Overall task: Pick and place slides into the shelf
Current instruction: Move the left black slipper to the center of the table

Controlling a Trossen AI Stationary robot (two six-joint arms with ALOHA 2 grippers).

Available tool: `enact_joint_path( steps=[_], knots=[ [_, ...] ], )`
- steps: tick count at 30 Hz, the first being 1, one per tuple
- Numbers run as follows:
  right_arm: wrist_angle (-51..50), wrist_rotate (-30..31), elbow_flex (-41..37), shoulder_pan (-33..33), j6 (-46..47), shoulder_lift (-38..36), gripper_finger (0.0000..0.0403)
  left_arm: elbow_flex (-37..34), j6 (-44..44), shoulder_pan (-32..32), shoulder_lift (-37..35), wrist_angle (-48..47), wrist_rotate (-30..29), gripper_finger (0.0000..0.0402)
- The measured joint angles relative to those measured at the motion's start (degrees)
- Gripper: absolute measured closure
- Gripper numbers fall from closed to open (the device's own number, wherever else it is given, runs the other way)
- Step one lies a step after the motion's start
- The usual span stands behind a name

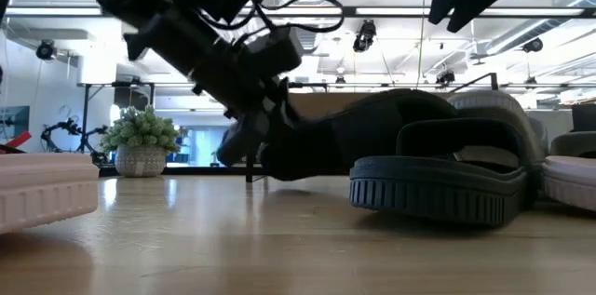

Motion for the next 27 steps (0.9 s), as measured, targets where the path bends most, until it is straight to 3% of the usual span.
enact_joint_path(
  steps=[5, 10, 13, 20, 24, 27],
  knots=[
    [-2.1, 0.0, 0.0, 0.0, 0.4, -0.5, 0.0220, 0.0, -11.5, -0.7, -6.0, -14.7, 3.1, 0.0349],
    [-3.1, 0.4, -0.1, -0.2, 0.4, -0.8, 0.0220, -0.2, -33.2, 0.5, -13.9, -24.3, 21.1, 0.0349],
    [-3.3, 1.5, -0.3, -0.2, 0.4, -0.8, 0.0220, -0.6, -47.4, 3.6, -17.4, -23.4, 31.8, 0.0349],
    [-3.3, 3.9, -0.3, -0.3, 1.7, -0.8, 0.0220, -2.5, -70.4, 9.9, -18.9, -23.3, 36.3, 0.0350],
    [-3.4, 4.2, -0.3, -0.3, 2.7, -0.8, 0.0220, -5.4, -79.0, 9.8, -18.5, -14.4, 42.2, 0.0350],
    [-3.6, 4.6, -0.3, -0.3, 3.4, -0.8, 0.0220, -7.8, -86.0, 9.8, -17.9, -9.0, 42.9, 0.0350]
  ],
)
